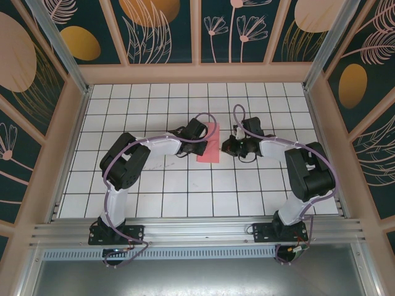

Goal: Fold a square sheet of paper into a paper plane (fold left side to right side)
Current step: Fold the triangle a second time at the center of the table.

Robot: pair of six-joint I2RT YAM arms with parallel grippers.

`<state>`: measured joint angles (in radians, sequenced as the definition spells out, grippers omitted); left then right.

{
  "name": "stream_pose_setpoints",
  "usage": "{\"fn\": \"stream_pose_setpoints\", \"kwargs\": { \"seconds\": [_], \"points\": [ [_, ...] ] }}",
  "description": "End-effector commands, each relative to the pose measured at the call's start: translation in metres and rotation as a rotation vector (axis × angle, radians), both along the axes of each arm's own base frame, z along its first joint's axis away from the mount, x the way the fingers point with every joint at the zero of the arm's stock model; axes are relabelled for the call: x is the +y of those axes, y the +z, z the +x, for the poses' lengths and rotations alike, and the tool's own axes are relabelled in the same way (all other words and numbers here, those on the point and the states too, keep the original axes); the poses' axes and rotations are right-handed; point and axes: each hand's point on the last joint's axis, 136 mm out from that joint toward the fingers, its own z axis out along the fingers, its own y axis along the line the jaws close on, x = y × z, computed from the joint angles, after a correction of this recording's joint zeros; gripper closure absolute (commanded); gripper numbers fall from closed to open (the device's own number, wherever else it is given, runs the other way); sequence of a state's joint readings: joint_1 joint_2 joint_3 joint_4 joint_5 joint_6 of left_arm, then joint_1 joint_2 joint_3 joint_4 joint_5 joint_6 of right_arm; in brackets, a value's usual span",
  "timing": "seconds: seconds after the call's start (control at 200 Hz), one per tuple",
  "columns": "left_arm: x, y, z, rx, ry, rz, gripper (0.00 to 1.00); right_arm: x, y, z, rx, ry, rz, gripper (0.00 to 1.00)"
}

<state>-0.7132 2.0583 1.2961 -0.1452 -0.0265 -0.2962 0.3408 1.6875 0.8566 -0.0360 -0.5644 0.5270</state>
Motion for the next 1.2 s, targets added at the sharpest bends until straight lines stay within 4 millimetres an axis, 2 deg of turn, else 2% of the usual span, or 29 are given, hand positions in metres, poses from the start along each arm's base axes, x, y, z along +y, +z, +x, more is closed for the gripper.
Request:
{"fn": "stream_pose_setpoints", "kwargs": {
  "seconds": [0.0,0.14,0.32,0.646,0.851,1.191],
  "points": [
    [0.014,-0.037,-0.019,0.097,-0.006,0.062,0.99,0.012,0.018,0.012,-0.041,0.007,0.068,1.0],
    [0.012,-0.038,-0.019,0.103,-0.008,0.062,0.99,0.003,0.016,0.02,-0.065,-0.036,0.024,1.0],
    [0.014,-0.036,-0.019,0.099,-0.002,0.064,0.98,0.004,0.018,0.023,-0.073,-0.036,0.031,1.0],
    [0.014,-0.036,-0.018,0.096,-0.002,0.072,0.98,0.011,0.018,0.021,-0.065,-0.03,0.087,1.0],
    [0.015,-0.035,-0.019,0.09,0.0,0.077,0.99,0.016,0.022,0.029,-0.07,-0.029,0.114,1.0],
    [0.016,-0.036,-0.018,0.081,-0.001,0.098,0.98,0.036,0.011,0.037,-0.037,-0.008,0.135,1.0]
  ]
}}
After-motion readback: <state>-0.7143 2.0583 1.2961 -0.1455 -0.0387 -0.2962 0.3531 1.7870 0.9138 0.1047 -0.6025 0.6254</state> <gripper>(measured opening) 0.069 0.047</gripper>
